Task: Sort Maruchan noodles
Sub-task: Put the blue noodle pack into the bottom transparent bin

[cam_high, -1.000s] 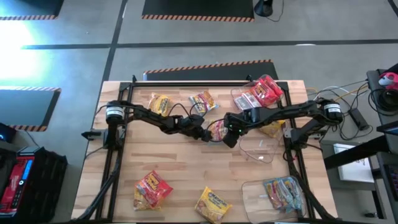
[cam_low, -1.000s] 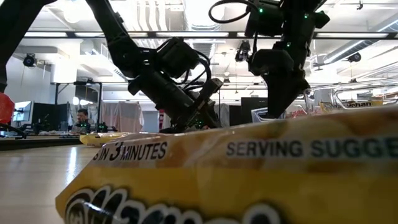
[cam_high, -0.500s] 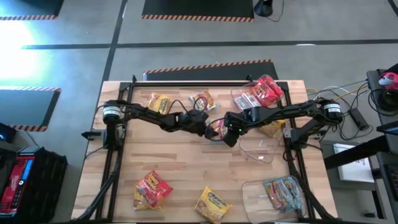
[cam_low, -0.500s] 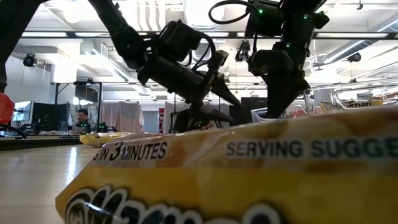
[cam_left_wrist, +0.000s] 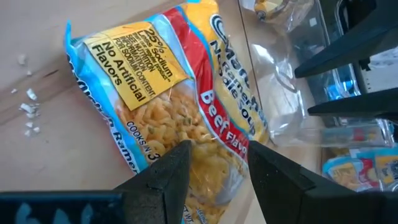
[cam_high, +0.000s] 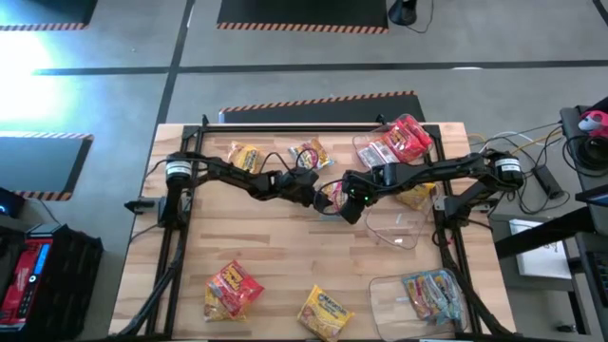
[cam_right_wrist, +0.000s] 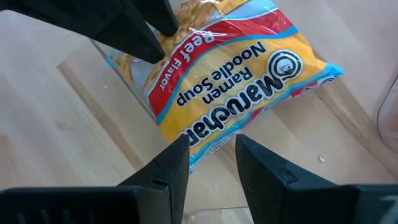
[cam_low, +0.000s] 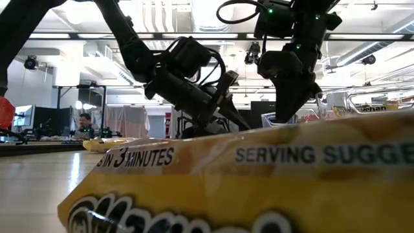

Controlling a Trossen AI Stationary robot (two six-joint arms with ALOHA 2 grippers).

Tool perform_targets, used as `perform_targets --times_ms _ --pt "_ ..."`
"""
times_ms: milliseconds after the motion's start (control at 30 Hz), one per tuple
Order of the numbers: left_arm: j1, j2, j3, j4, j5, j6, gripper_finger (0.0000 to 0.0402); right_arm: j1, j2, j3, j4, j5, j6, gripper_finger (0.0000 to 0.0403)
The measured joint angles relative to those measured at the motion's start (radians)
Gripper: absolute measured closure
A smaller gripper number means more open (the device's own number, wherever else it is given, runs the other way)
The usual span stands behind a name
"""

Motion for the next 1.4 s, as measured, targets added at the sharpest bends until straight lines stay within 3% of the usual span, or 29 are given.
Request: perform_targets --times_ms 267,533,967,1400 --pt "0.003 -0.004 -0.010 -0.109 -0.008 0.044 0.0256 -0.015 0.000 -0.003 0.001 0.026 0.028 0.0284" --pt "0.008 -0.003 -0.011 -0.118 -0.013 0.058 0.0256 -0.051 0.000 -0.004 0.023 0.012 0.044 0.0282" --pt "0.013 -0.003 -0.012 -0.130 -0.015 0.084 0.0256 -0.087 0.000 -0.016 0.092 -0.054 0.039 0.0189" --pt "0.016 -0.002 -0.013 -0.138 -0.014 0.085 0.0256 -0.087 0.000 -0.196 0.437 -0.055 0.224 0.0177"
